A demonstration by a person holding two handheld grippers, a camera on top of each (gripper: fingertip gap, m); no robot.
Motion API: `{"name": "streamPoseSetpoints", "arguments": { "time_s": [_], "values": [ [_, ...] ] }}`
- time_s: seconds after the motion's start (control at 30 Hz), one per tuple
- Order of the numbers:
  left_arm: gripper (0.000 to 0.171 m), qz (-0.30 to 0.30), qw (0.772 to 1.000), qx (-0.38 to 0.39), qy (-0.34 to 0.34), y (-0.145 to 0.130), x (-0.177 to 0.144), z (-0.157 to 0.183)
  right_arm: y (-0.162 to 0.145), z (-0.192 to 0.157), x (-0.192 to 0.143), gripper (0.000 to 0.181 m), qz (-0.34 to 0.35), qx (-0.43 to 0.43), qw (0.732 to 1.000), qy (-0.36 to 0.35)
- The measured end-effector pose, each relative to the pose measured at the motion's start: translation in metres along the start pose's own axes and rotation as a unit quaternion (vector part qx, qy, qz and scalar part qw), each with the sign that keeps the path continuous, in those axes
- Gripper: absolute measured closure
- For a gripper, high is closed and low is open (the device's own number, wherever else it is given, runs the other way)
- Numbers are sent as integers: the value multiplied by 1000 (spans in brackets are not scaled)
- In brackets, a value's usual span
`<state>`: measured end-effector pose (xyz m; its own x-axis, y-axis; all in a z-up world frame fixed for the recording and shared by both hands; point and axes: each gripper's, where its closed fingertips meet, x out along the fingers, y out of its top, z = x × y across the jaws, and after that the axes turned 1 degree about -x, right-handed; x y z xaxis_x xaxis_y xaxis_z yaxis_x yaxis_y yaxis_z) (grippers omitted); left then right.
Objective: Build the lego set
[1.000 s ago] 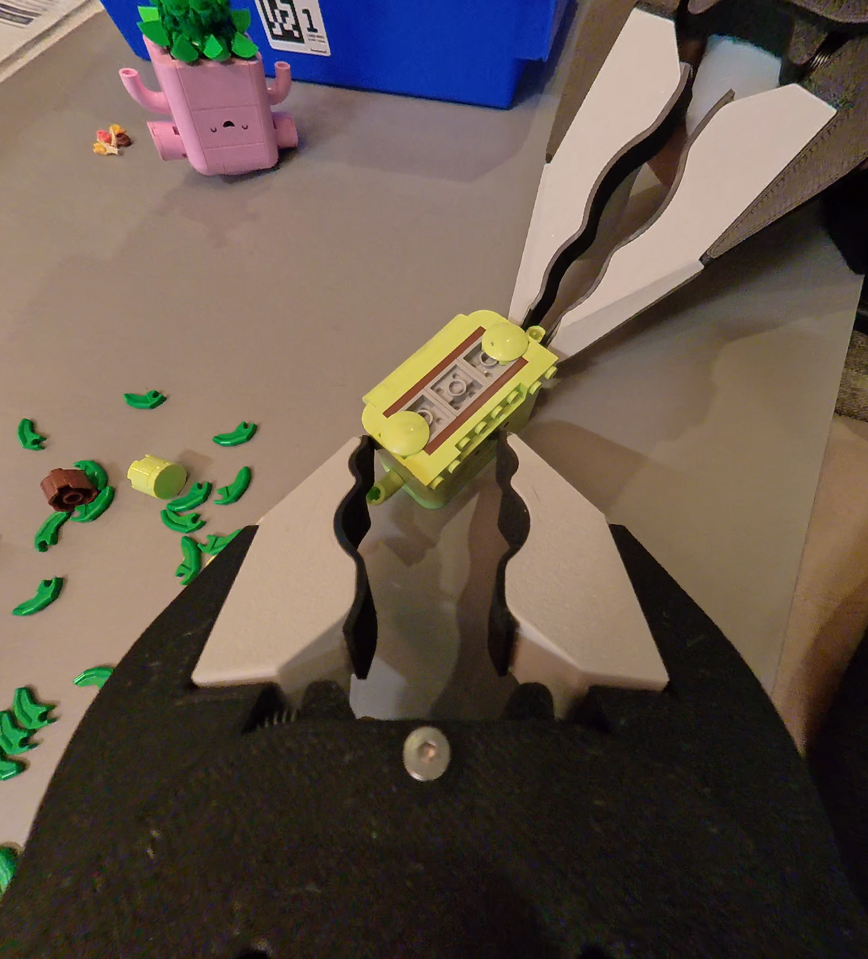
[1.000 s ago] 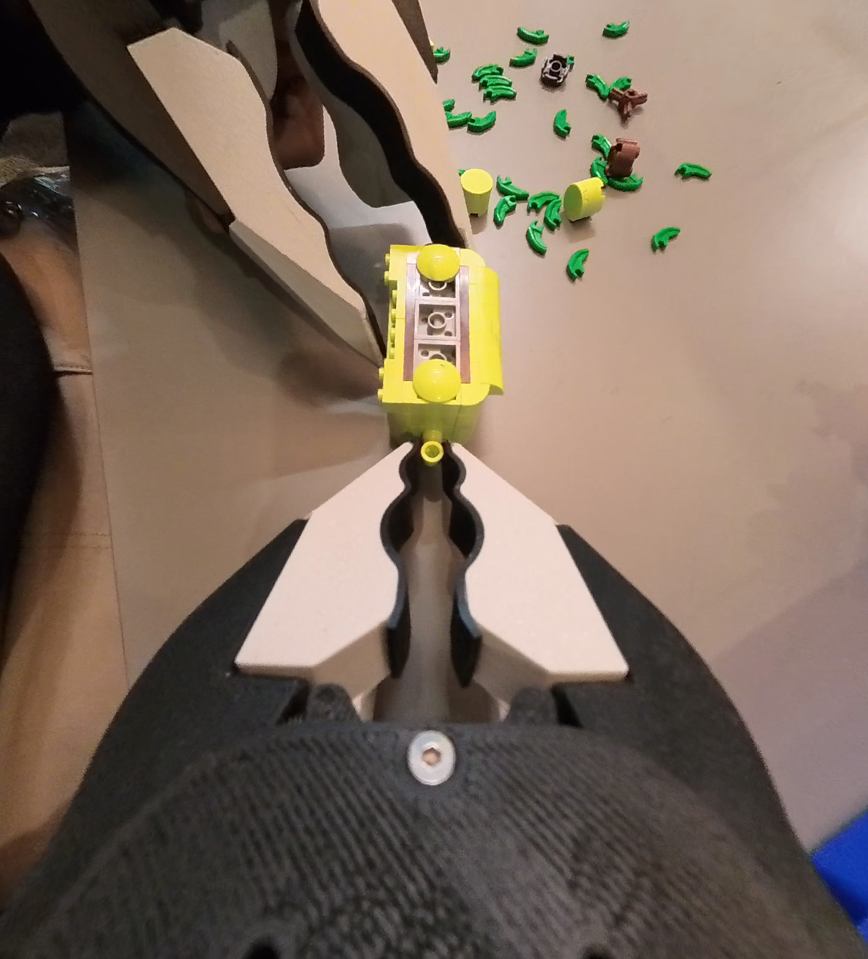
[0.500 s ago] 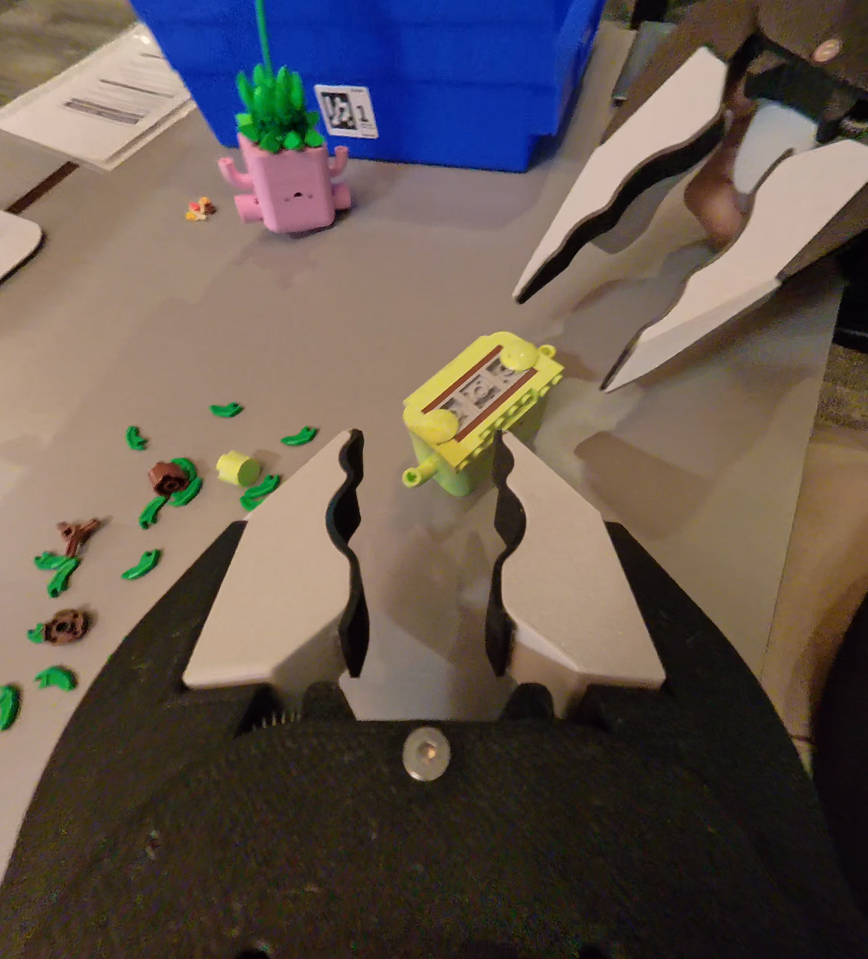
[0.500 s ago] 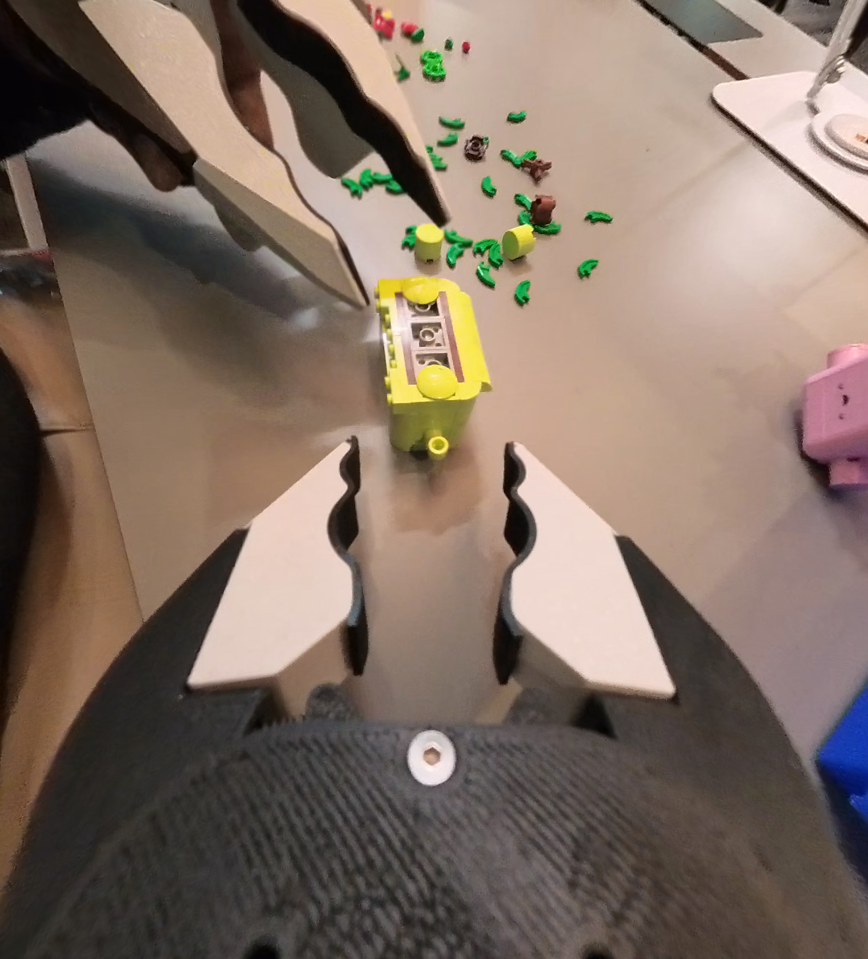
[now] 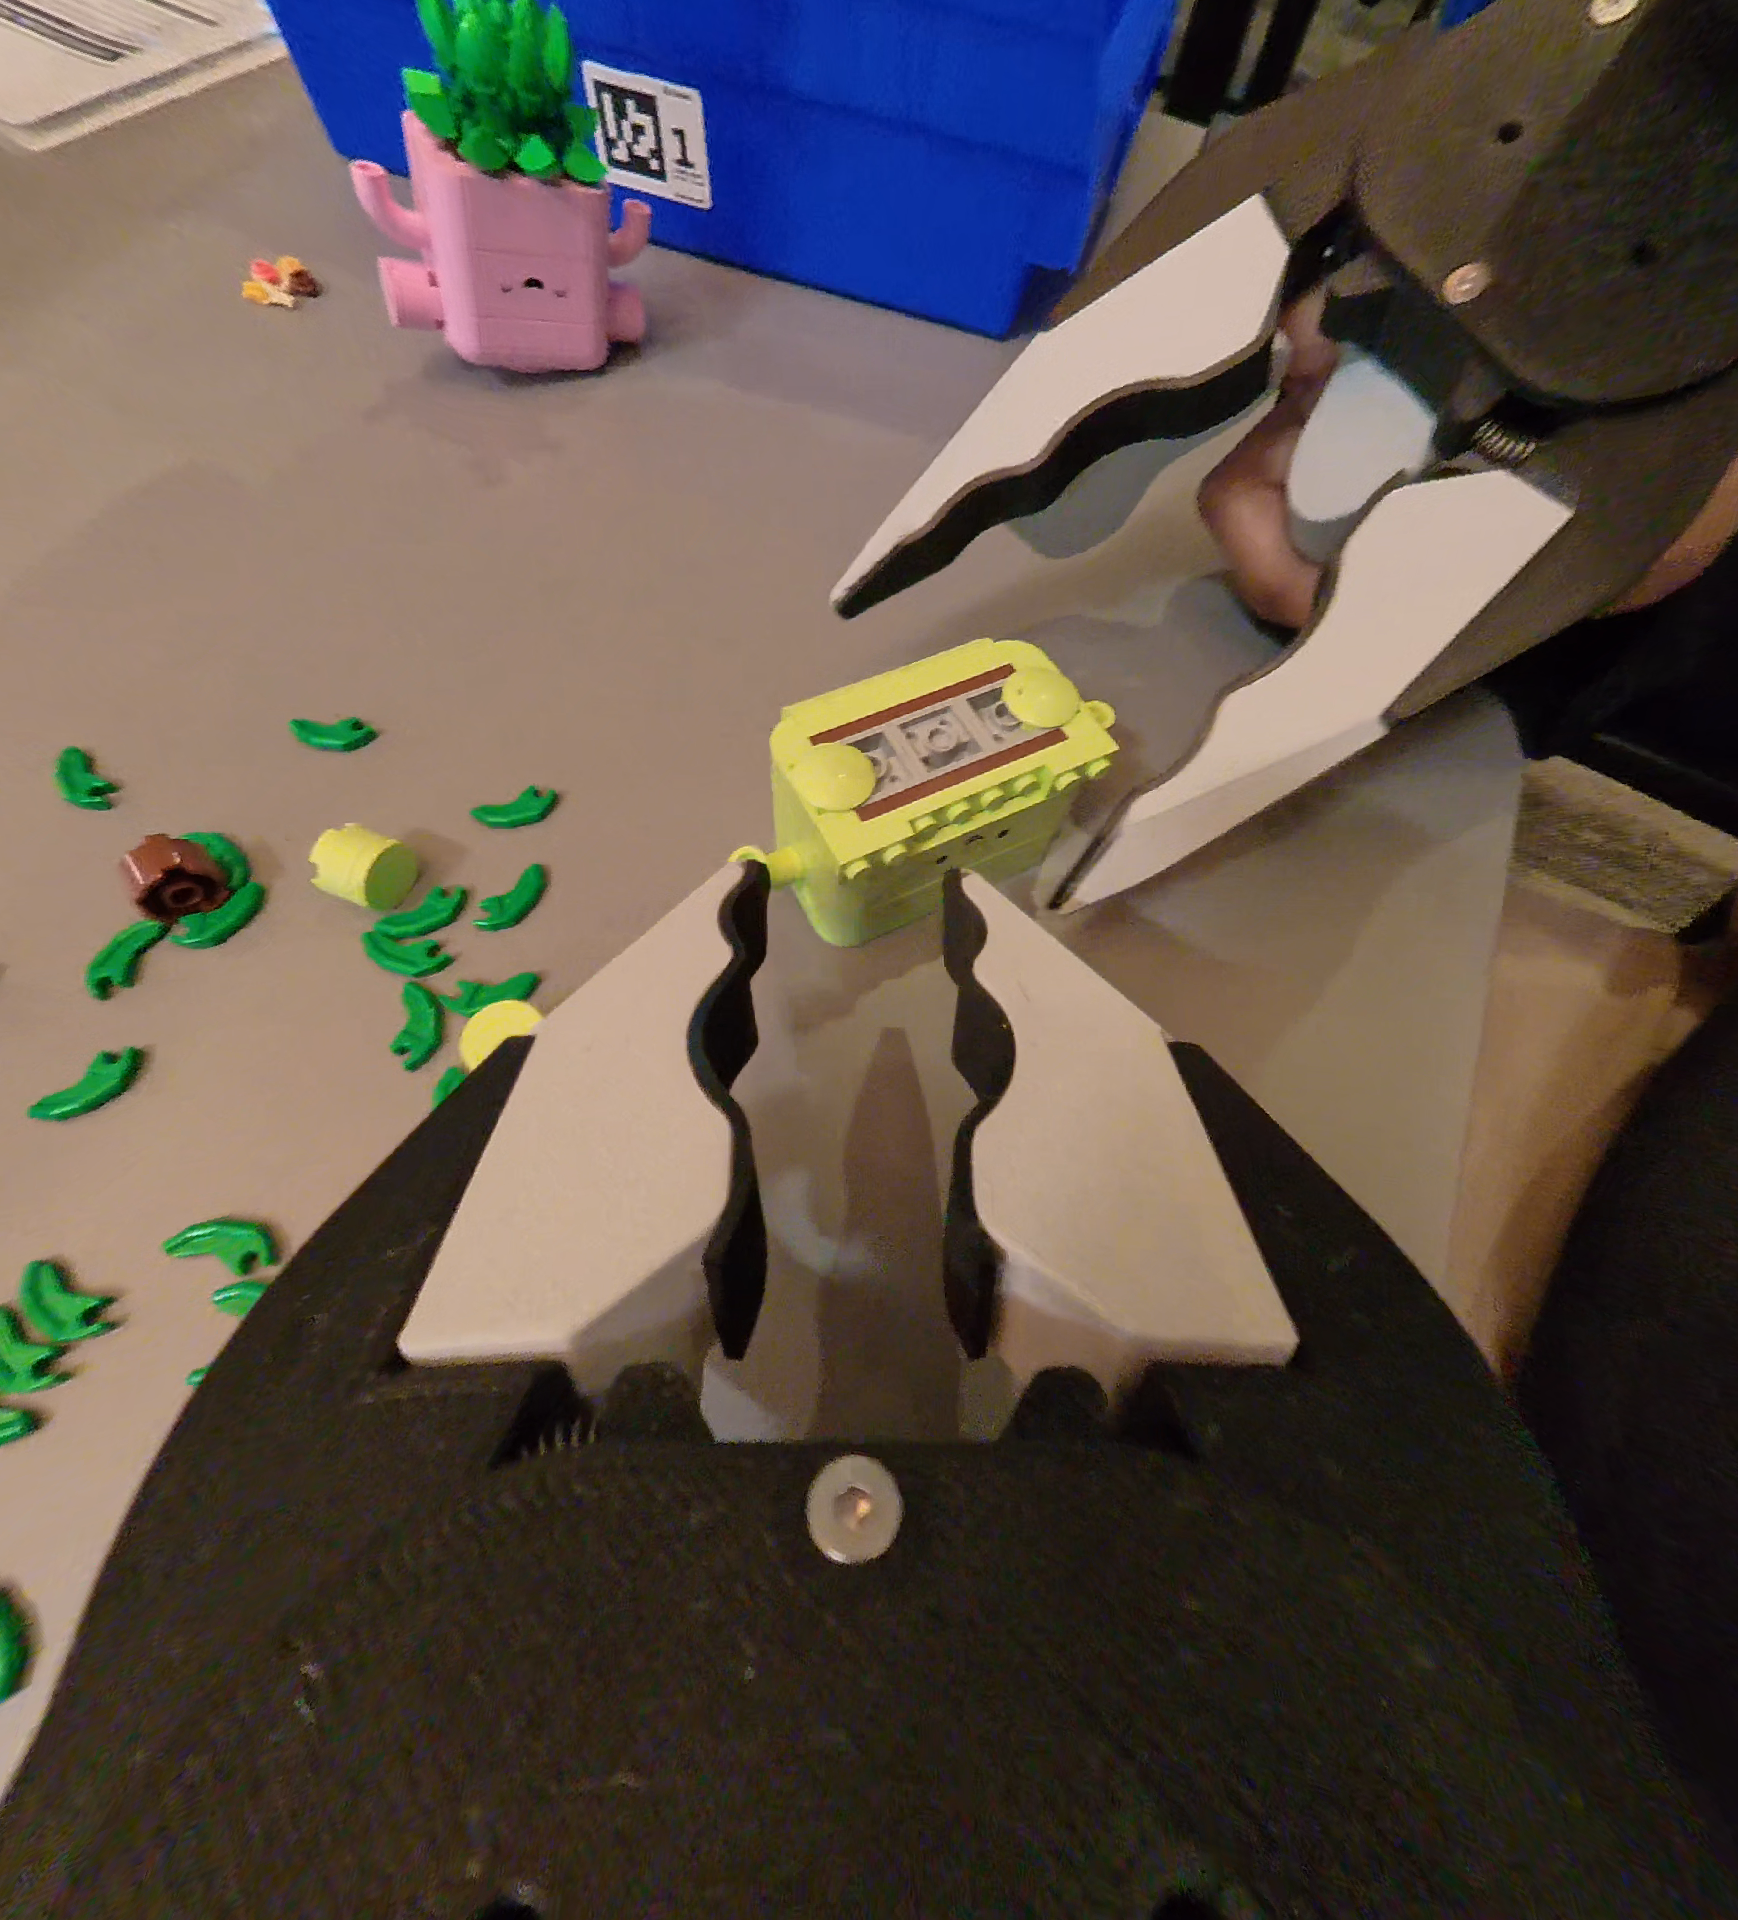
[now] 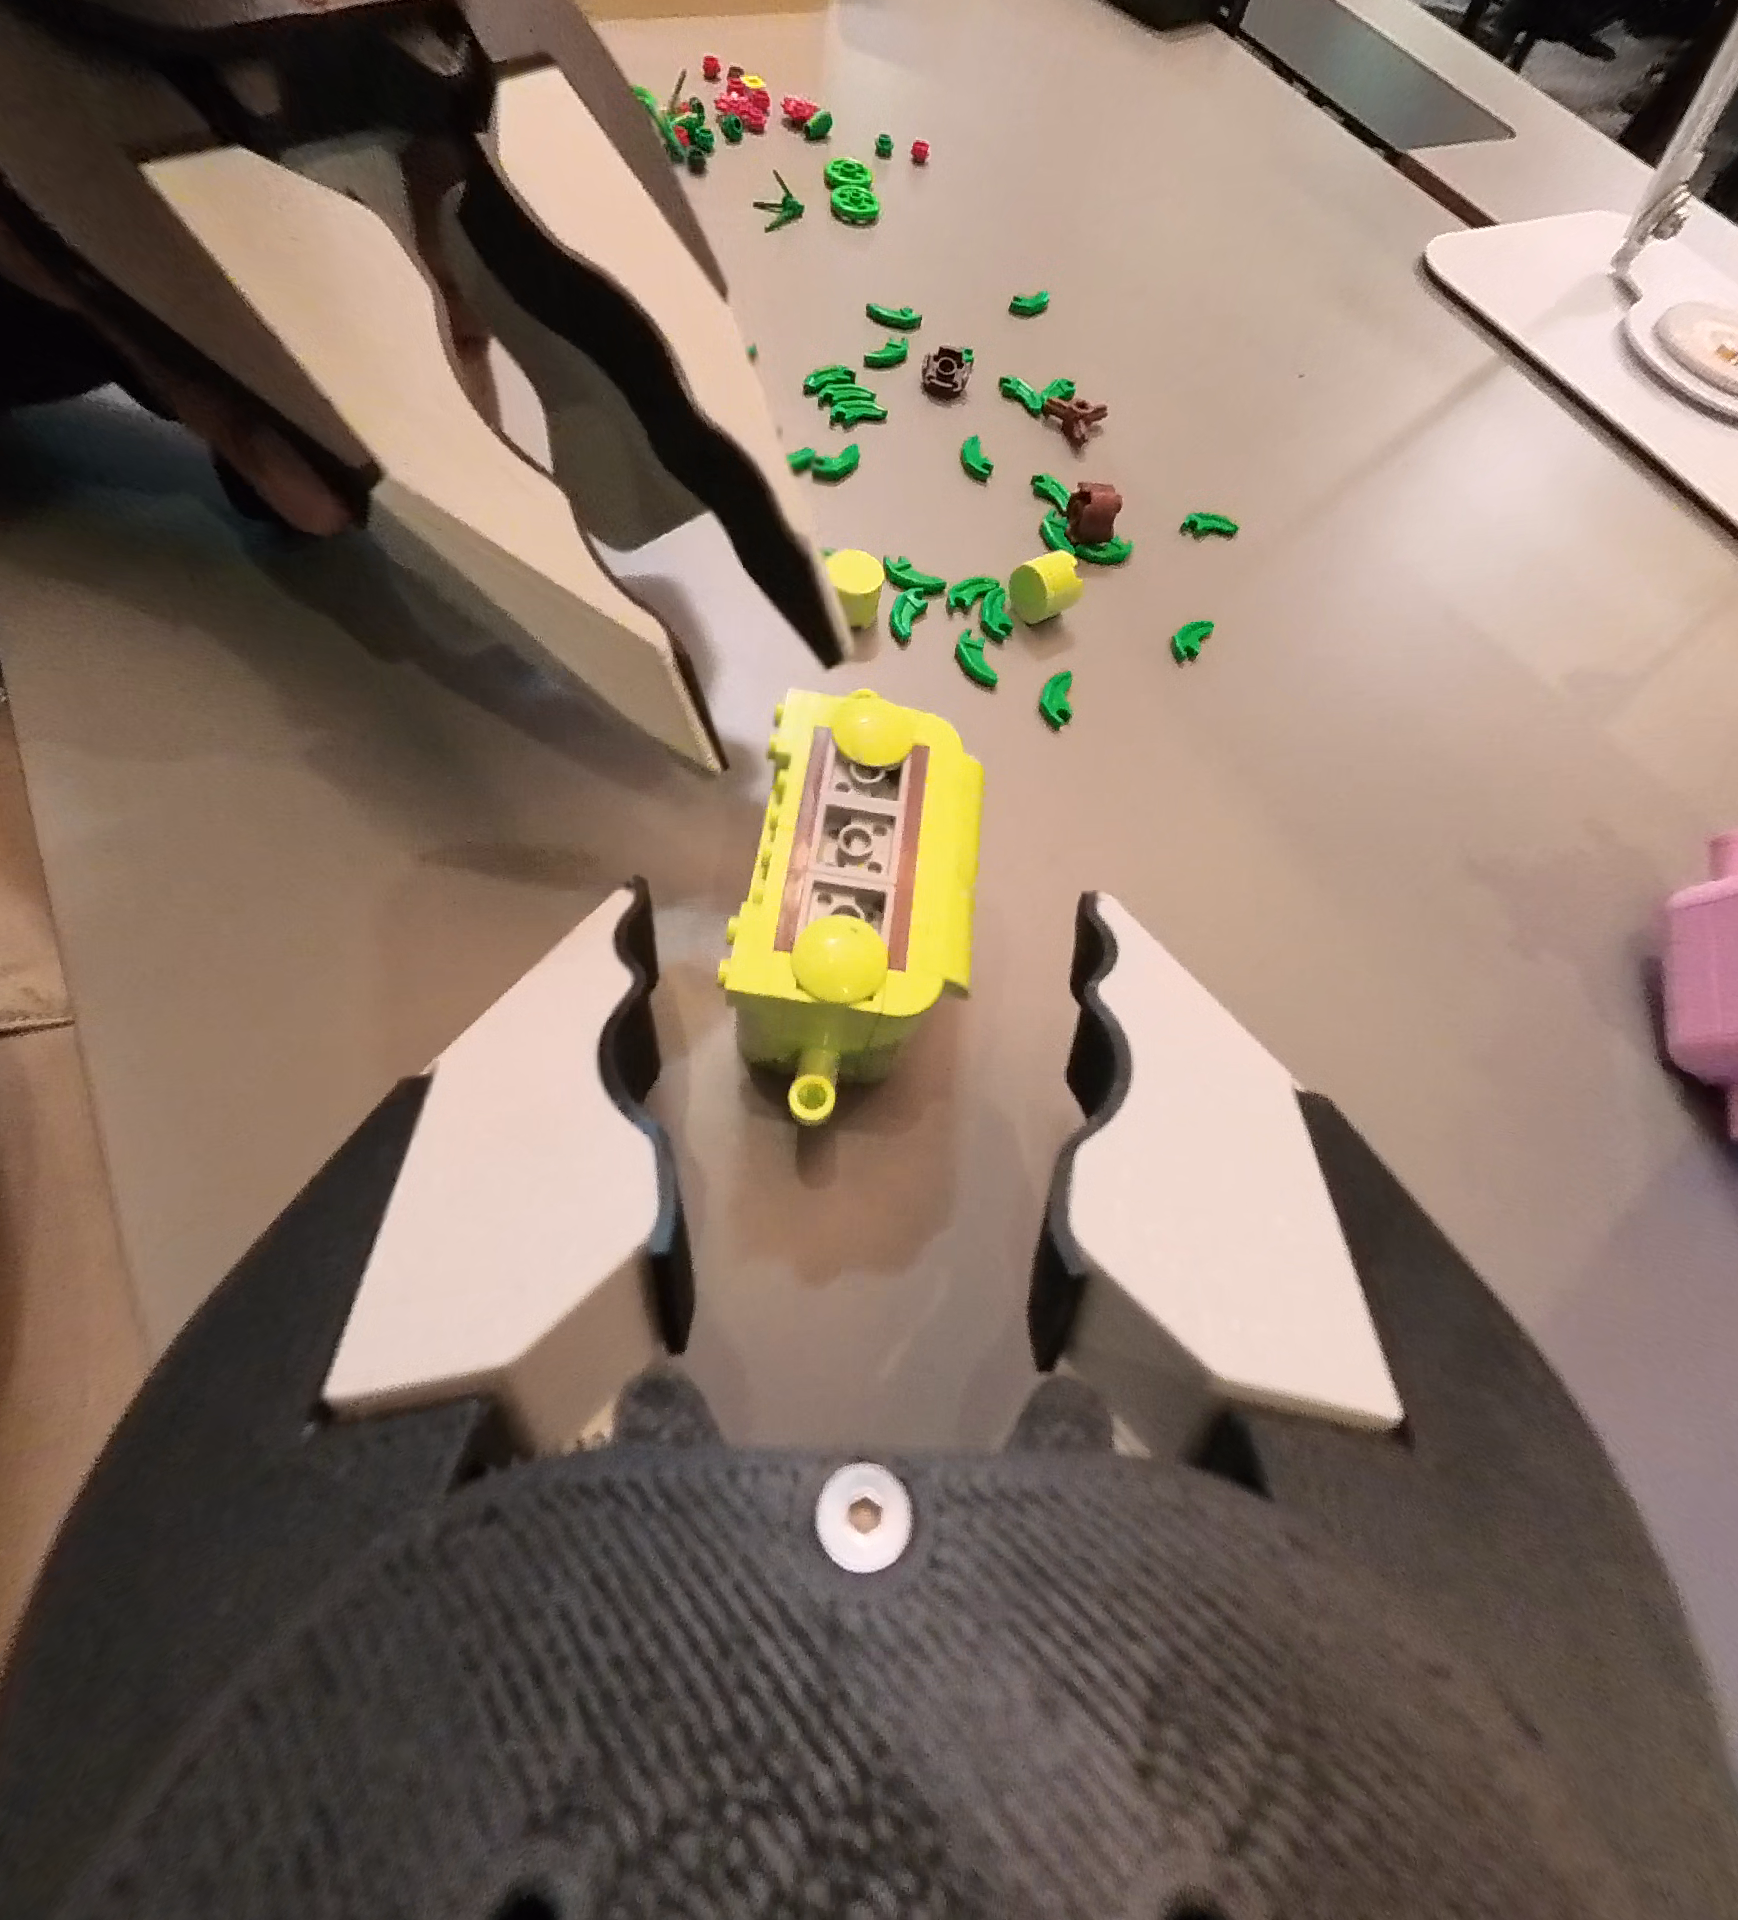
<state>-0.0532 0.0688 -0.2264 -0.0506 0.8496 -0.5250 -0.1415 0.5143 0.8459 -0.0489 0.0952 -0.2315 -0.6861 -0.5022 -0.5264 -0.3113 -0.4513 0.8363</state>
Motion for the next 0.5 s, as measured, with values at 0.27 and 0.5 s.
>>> {"name": "streamPoseSetpoints", "arguments": {
  "time_s": [0.27,0.5],
  "values": [
    [148,3,997,19,-68,-1,-2,27,-1,-9,6,126,-12,-6,999,29],
    [141,-2,999,34,-18,-4,-6,6,-3,-13,-1,136,-4,2,997,79]
  ]
}}
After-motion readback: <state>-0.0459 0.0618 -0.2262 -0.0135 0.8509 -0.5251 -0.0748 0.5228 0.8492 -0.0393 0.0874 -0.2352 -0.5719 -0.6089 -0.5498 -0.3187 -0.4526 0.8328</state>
